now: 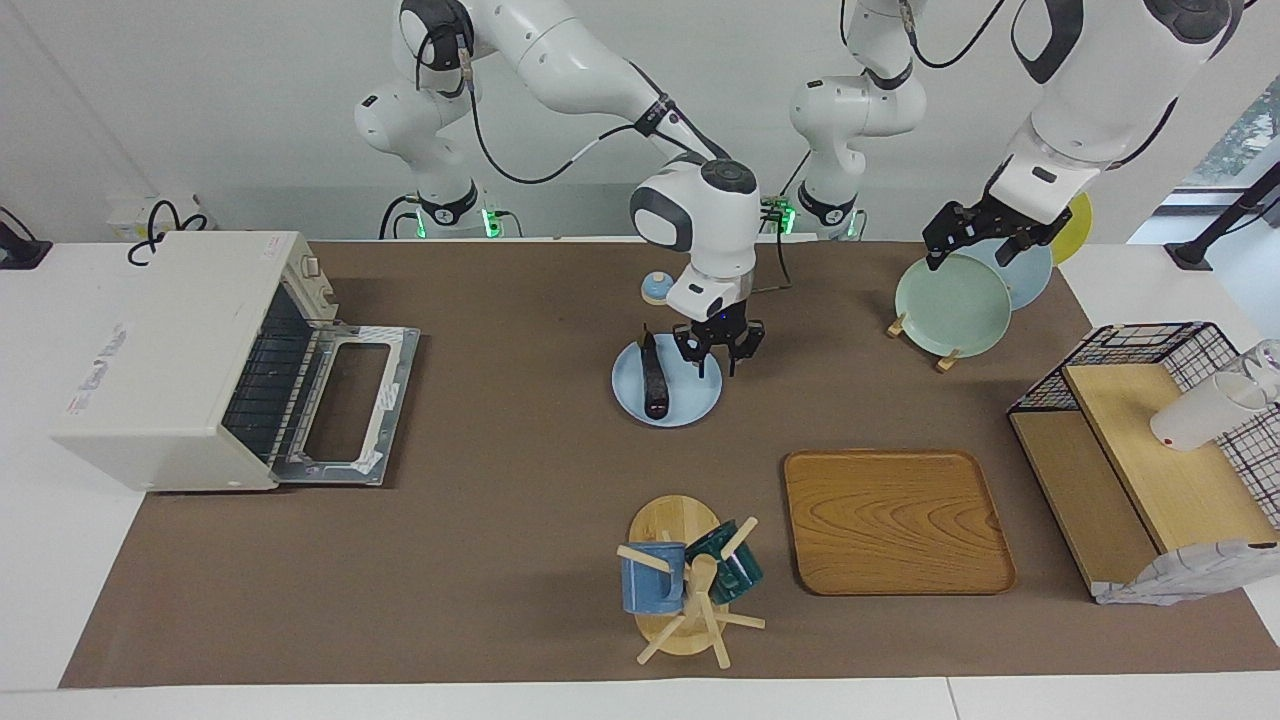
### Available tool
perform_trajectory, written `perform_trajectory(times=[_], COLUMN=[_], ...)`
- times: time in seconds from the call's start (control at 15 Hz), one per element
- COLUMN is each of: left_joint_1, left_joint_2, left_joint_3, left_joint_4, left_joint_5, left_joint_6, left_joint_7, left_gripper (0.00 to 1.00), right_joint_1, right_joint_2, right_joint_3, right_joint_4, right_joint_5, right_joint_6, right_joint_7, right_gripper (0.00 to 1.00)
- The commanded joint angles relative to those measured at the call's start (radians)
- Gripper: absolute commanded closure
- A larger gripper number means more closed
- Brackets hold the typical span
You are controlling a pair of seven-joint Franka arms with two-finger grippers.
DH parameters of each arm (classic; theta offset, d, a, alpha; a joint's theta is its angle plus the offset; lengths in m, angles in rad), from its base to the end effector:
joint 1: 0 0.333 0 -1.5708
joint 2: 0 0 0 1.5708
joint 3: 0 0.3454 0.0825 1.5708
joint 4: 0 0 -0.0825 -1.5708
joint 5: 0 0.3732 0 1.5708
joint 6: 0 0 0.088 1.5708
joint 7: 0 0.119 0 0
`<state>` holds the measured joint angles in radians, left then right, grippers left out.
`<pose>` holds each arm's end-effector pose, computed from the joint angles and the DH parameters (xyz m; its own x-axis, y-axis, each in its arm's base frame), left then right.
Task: Put eggplant into oven
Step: 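Move the right gripper to the rim of the blue plate, then grasp the plate rim with the right gripper and lift the plate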
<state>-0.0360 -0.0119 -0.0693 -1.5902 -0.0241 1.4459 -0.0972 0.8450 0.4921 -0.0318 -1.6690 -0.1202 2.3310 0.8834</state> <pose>0.5205 -0.0584 0.6295 0.9910 -0.0101 -0.1336 -0.0088 -0.9999 0.0103 0.4803 0.5076 0.3572 0.9813 0.0049 0.1925 0.0156 -0.9984 -0.0540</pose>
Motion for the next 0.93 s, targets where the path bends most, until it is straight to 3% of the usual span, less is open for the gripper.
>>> perform_trajectory(times=[0.0,0.27,0.47,0.87], left_joint_1=[0.048,0.06,0.056,0.044], left_joint_2=[0.026,0.029,0.03,0.03], left_joint_3=[-0.017,-0.018,-0.02,-0.018], left_joint_4=[0.021,0.009,0.006,0.003], left_joint_5=[-0.02,-0.019,-0.016,0.003], left_joint_6=[-0.019,0.013,0.039,0.065], left_joint_7=[0.024,0.072,0.074,0.074], left_gripper=[0.0,0.0,0.0,0.0], right_joint_1=[0.011,0.02,0.02,0.032], right_joint_2=[-0.029,-0.035,-0.038,-0.047], right_joint_3=[0.003,0.003,0.003,0.003], right_joint_4=[-0.109,-0.138,-0.158,-0.192], right_joint_5=[-0.006,-0.006,-0.006,-0.004], right_joint_6=[0.089,0.149,0.154,0.176], right_joint_7=[-0.017,-0.017,-0.017,-0.012], right_gripper=[0.51,0.54,0.7,0.74])
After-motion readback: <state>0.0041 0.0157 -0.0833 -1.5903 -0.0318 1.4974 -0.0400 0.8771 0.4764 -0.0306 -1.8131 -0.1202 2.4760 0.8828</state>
